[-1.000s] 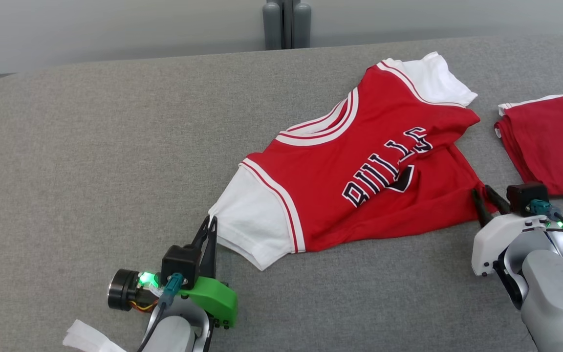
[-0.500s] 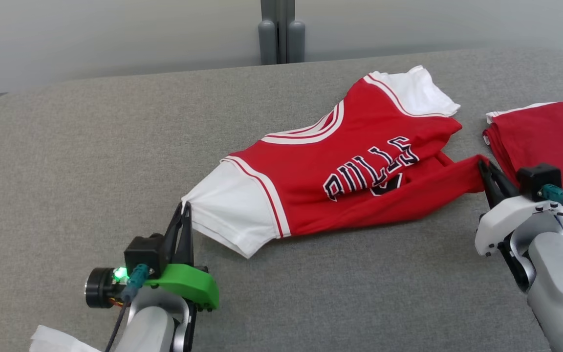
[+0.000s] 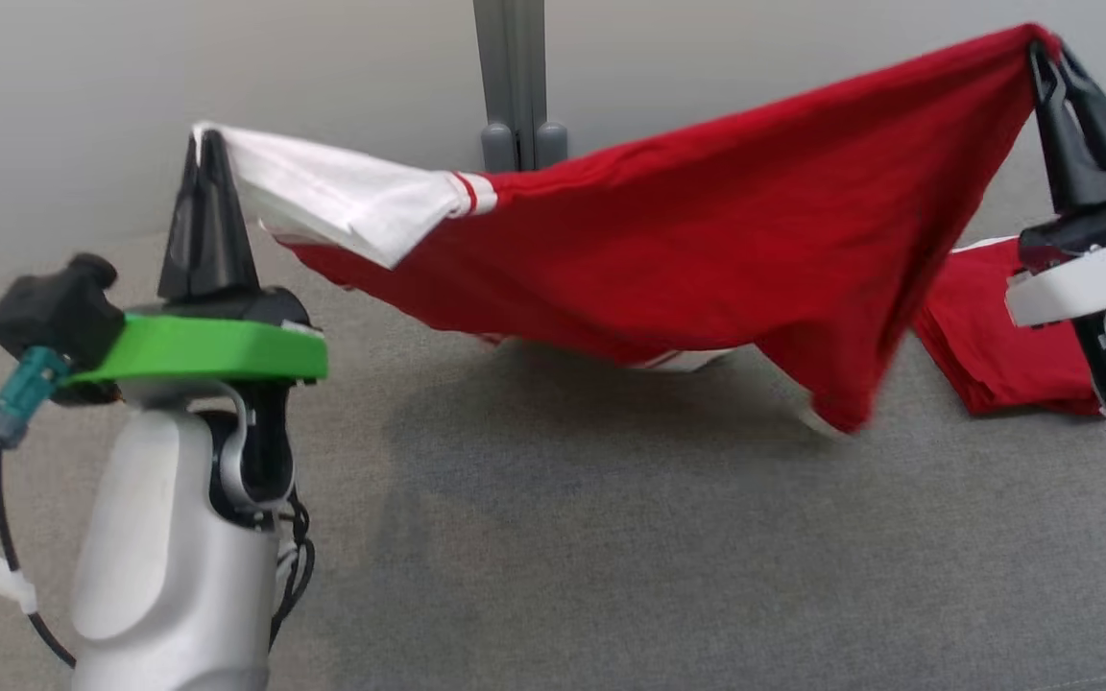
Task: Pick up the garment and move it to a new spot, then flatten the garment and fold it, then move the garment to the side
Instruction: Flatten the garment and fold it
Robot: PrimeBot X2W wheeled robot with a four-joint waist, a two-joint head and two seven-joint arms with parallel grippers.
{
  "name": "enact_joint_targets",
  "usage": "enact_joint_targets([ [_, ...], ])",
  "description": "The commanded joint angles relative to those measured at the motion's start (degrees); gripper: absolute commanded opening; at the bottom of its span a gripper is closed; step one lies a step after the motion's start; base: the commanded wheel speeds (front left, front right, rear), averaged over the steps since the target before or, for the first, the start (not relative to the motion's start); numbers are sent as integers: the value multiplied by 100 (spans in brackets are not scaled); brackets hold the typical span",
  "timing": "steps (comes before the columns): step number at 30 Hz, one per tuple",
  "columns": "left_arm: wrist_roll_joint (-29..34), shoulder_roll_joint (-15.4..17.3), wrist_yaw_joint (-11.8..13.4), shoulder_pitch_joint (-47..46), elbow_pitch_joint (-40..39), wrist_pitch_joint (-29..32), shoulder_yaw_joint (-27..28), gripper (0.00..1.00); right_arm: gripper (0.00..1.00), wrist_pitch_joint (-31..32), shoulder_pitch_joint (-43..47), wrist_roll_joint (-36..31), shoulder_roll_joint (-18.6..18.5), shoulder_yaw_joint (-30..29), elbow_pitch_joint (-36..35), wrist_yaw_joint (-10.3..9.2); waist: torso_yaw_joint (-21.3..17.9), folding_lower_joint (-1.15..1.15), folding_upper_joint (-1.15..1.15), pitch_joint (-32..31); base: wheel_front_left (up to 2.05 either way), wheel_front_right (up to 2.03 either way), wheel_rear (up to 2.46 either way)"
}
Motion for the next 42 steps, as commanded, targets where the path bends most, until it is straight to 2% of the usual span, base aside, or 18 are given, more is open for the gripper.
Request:
enact_joint_targets([
  [1, -85, 28, -23, -187, -138, 56, 41, 0, 0, 61, -102, -60, -31, -14, -176, -2, -55, 0, 0, -133, 0, 0, 0],
  [6, -309, 30, 113, -664, -867, 346, 133, 0, 0, 471, -438, -331, -87, -181, -897, -2, -64, 0, 0, -243, 0, 0, 0],
  [9, -358, 62, 268, -798, -1315, 576, 190, 0, 0, 776, -505, -432, 9, -370, -1276, -2, -51, 0, 0, -282, 0, 0, 0],
  [17, -416, 238, 568, -856, -2252, 1147, 302, 0, 0, 1495, -162, -387, 162, -564, -1961, -2, -7, 0, 0, -125, 0, 0, 0],
  [21, -208, 476, 614, -1029, -2381, 1435, 242, 0, 0, 1727, -83, -320, 90, -520, -2057, -2, 29, 0, 0, 194, 0, 0, 0],
  [24, -123, 635, 576, -1283, -2195, 1675, 148, 0, 0, 1831, -249, -186, 53, -533, -1962, -2, 60, 0, 0, 580, 0, 0, 0],
  [30, 40, 869, 456, -2441, -1027, 1849, 42, 0, 0, 1633, -1272, 134, -34, -144, -1072, -1, 32, 0, 0, 1620, 0, 0, 0],
  [34, 267, 1028, 344, -3610, 190, 1724, -26, 0, 0, 1293, -2617, 59, -76, 459, 78, -4, -55, 0, 0, 2324, 0, 0, 0],
  [38, 545, 1121, 222, -4934, 1384, 1367, -152, 0, 0, 784, -4072, -97, 78, 834, 1467, -5, -98, 0, 0, 2799, 0, 0, 0],
  [42, 612, 1000, 365, -6105, 2441, 687, -59, 0, 0, 192, -5219, -387, 250, 832, 2663, -5, -24, 0, 0, 2998, 0, 0, 0],
])
